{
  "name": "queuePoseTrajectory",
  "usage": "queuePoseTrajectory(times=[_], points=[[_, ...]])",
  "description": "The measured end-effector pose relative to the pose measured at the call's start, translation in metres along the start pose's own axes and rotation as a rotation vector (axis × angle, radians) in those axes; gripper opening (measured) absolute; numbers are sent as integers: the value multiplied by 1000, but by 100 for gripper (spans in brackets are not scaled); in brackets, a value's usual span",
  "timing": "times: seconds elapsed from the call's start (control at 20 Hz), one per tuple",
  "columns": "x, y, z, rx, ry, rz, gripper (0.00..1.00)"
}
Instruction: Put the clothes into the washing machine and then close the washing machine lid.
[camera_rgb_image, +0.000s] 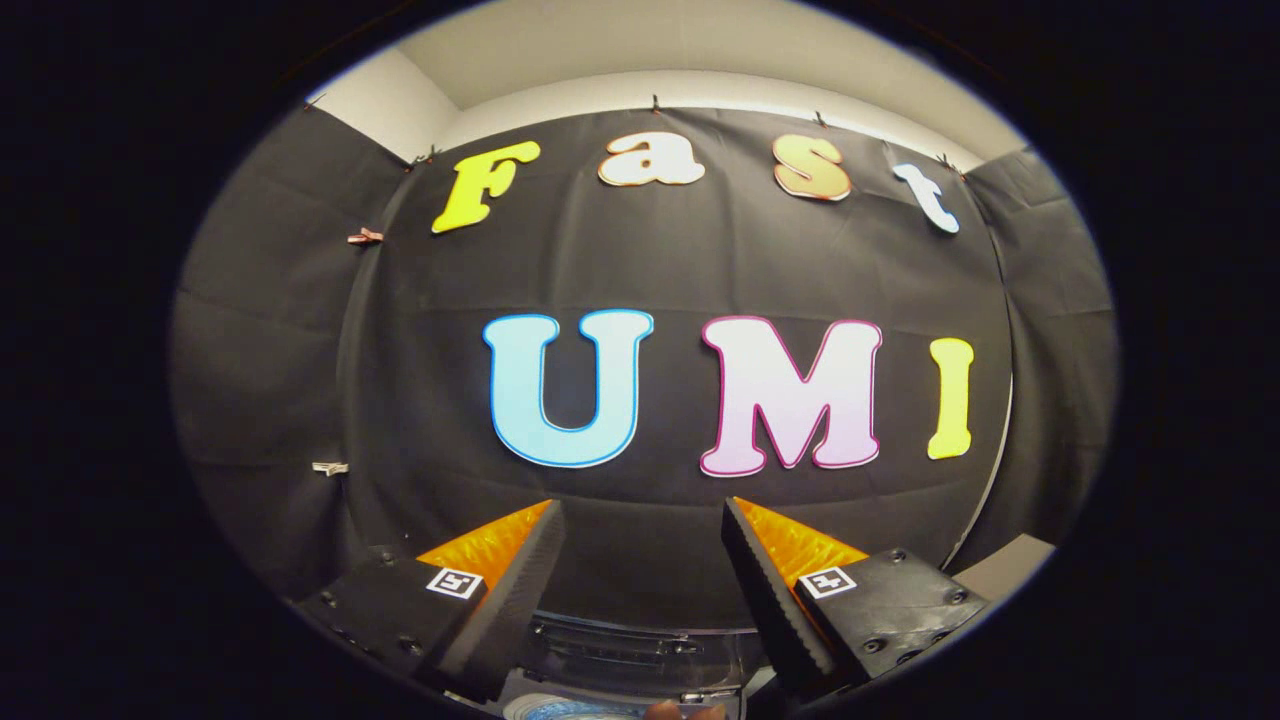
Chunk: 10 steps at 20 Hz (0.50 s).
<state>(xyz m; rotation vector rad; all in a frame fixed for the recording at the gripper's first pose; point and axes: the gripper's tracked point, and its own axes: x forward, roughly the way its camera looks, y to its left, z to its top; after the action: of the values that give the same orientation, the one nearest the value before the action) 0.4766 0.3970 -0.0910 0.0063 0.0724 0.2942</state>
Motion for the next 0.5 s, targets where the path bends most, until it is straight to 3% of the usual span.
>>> queuePoseTrajectory(times=[0.5], points=[[72, 2, -83, -21, 165, -14, 99]])
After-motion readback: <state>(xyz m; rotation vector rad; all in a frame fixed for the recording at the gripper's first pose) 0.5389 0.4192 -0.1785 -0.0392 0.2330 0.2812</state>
